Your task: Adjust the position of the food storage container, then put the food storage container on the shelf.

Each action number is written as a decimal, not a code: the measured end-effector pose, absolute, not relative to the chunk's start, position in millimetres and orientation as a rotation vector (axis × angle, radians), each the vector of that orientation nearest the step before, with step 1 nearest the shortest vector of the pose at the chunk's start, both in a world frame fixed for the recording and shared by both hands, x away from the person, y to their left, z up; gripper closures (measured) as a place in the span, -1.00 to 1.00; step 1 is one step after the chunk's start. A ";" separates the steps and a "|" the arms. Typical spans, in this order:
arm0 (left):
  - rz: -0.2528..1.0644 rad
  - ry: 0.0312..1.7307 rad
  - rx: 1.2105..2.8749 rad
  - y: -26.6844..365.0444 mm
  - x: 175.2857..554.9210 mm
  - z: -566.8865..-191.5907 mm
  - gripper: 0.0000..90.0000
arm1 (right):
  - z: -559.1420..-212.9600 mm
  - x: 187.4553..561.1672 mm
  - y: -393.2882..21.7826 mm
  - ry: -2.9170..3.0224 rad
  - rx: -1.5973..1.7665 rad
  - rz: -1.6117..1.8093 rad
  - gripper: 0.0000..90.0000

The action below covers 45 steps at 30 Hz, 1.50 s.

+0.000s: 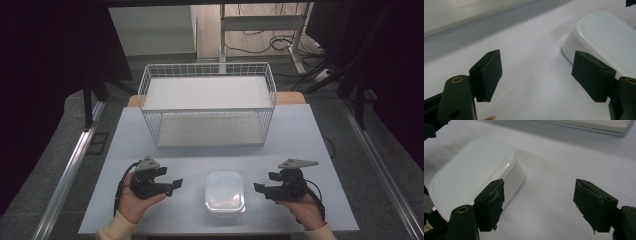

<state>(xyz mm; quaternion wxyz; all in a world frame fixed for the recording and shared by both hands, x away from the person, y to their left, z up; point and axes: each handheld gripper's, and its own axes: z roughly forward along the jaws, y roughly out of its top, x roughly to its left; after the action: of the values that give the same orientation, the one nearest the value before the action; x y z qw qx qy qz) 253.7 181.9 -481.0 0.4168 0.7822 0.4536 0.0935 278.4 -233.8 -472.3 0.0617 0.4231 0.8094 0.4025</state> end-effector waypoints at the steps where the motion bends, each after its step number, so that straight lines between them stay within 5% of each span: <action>1: 0.224 1.139 1.959 181.7 254.6 -480.6 -0.47 | -471.5 277.8 -234.1 2.447 1.275 1.219 -0.46; 18: 0.121 1.170 1.934 167.2 253.6 -480.6 -0.48 | -470.4 274.8 -227.6 2.461 1.319 1.245 -0.41; 45: -0.327 1.232 1.788 122.3 270.5 -504.0 -0.30 | -488.8 280.6 -194.7 2.554 1.493 1.398 -0.26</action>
<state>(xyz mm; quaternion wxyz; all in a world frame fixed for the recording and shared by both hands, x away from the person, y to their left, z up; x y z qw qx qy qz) 270.5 122.3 -504.0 0.4555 0.7249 0.4994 -0.1325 280.6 -194.7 -488.8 -0.0653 0.4554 0.7788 0.4264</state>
